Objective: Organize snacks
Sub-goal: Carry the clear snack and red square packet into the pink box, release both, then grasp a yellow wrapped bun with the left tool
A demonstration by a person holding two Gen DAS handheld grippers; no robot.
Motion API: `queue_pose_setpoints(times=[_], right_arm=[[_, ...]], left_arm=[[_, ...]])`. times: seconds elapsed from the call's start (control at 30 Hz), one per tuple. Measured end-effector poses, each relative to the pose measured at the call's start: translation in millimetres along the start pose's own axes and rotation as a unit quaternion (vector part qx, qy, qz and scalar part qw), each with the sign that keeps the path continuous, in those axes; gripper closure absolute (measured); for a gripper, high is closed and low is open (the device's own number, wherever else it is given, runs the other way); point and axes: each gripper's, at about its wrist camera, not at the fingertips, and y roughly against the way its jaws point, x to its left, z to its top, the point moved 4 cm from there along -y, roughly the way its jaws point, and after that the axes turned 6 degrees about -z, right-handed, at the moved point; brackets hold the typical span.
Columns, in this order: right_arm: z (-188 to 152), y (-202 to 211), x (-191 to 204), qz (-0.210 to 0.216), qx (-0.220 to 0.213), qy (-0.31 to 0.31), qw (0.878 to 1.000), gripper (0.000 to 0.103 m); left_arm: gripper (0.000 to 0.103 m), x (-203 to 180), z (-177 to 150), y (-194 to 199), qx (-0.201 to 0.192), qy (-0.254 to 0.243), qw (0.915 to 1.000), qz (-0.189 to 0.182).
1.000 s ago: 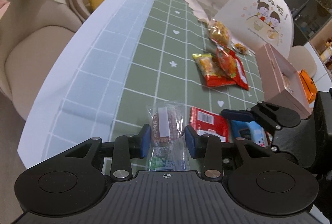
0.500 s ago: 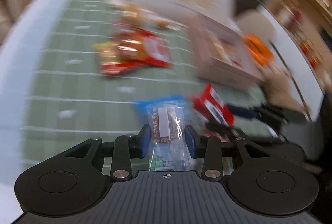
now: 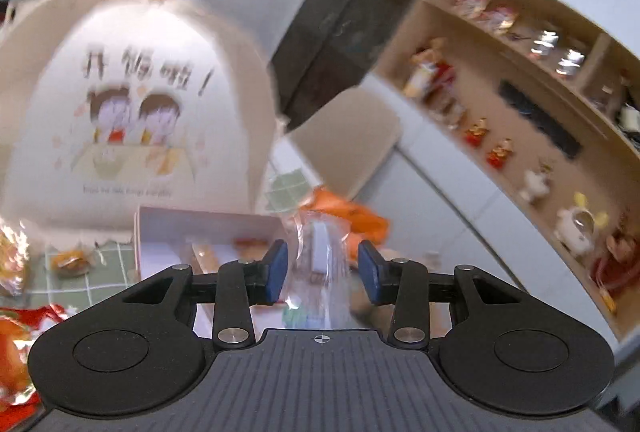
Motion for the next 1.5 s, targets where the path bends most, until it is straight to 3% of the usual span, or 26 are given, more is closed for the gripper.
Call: queue_pose_setpoints(times=[0.1, 0.2, 0.27, 0.37, 0.43, 0.5, 0.57, 0.67, 0.77, 0.83, 0.87, 0.93, 1.0, 1.03, 1.13, 1.3, 1.43, 1.5], right_arm=[[-4.8, -1.9, -4.9, -0.018, 0.007, -0.008, 1.000, 0.052], [-6.0, -5.0, -15.3, -0.027, 0.013, -0.021, 0.999, 0.052], [0.6, -8.3, -19.8, -0.033, 0.005, -0.028, 0.999, 0.052], [34.7, -18.7, -16.0, -0.042, -0.032, -0.025, 0.998, 0.052], [68.1, -31.7, -8.9, -0.027, -0.069, -0.030, 0.997, 0.038], [97.0, -55.5, -1.7, -0.015, -0.092, -0.038, 0.995, 0.033], [111.3, -84.2, 10.6, -0.023, -0.064, -0.029, 0.997, 0.033], [102.9, -99.8, 39.4, 0.008, -0.048, -0.016, 0.999, 0.033], [75.6, -106.8, 70.3, 0.039, -0.016, 0.001, 0.999, 0.033], [56.5, -111.3, 86.9, 0.037, 0.009, 0.022, 0.999, 0.034], [49.6, -113.8, 94.3, 0.036, 0.019, 0.033, 0.999, 0.034], [38.5, -116.6, 106.3, 0.033, 0.034, 0.051, 0.998, 0.034], [27.7, -116.6, 112.7, 0.030, 0.043, 0.058, 0.997, 0.034], [20.9, -113.4, 113.2, 0.031, 0.048, 0.056, 0.997, 0.034], [5.8, -108.4, 113.2, 0.036, 0.067, 0.051, 0.996, 0.034], [-19.2, -104.3, 110.1, 0.021, 0.087, 0.058, 0.994, 0.034], [-35.2, -100.4, 100.8, 0.013, 0.110, 0.042, 0.993, 0.034], [-42.4, -96.5, 97.3, 0.010, 0.116, 0.038, 0.992, 0.034]], left_arm=[[0.061, 34.9, -10.0, -13.2, 0.003, 0.039, 0.9989, 0.025], [0.061, 62.1, -21.8, 4.8, -0.011, 0.045, 0.9984, 0.032], [0.061, 85.0, -24.6, 21.6, -0.021, 0.045, 0.9971, 0.057], [0.061, 121.9, -13.6, 48.7, -0.058, 0.064, 0.9908, 0.105], [0.061, 148.7, -1.7, 69.0, -0.080, 0.079, 0.9842, 0.137], [0.061, 170.6, 11.9, 80.6, -0.080, 0.079, 0.9784, 0.174], [0.061, 191.6, 23.5, 81.9, -0.047, 0.076, 0.9757, 0.200], [0.061, 219.2, 24.3, 68.8, -0.003, 0.078, 0.9776, 0.196], [0.061, 243.6, 17.7, 55.6, -0.001, 0.091, 0.9714, 0.220], [0.061, 254.1, 17.3, 46.2, -0.022, 0.109, 0.9678, 0.225], [0.061, 253.2, 17.9, 42.9, -0.037, 0.104, 0.9679, 0.226], [0.061, 234.3, 22.8, 31.6, -0.065, 0.045, 0.9733, 0.215], [0.059, 205.4, 23.1, 13.9, -0.043, -0.051, 0.9840, 0.165], [0.057, 191.0, 18.7, 1.0, -0.010, -0.109, 0.9835, 0.144], [0.057, 174.9, 0.7, -25.0, 0.054, -0.214, 0.9648, 0.143], [0.060, 202.0, -8.6, -46.1, 0.113, -0.177, 0.9645, 0.160], [0.060, 210.7, -14.0, -50.6, 0.126, -0.159, 0.9662, 0.159], [0.068, 208.5, -15.1, -51.3, 0.128, -0.163, 0.9636, 0.169]])
